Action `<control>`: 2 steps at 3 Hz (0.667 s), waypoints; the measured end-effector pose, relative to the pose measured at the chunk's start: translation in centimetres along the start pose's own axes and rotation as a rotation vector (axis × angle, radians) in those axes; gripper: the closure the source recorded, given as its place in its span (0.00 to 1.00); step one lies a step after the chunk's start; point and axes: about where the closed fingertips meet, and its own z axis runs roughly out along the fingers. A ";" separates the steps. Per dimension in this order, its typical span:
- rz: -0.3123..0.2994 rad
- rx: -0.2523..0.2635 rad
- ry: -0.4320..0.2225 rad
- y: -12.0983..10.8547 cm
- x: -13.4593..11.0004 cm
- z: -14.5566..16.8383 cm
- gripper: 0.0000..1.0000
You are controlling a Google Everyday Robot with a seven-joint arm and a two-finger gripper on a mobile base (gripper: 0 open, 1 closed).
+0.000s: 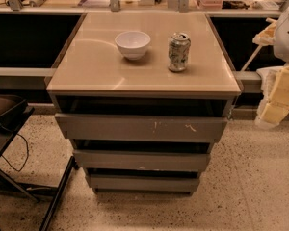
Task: Open top drawer
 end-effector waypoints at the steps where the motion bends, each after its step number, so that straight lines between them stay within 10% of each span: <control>1: 0.000 0.000 0.000 0.0 0.0 0.0 0.00; 2: -0.010 -0.002 -0.030 0.5 0.1 1.4 0.00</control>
Offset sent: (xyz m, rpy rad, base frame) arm -0.0028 0.0045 -0.0420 0.0651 -0.0001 0.0457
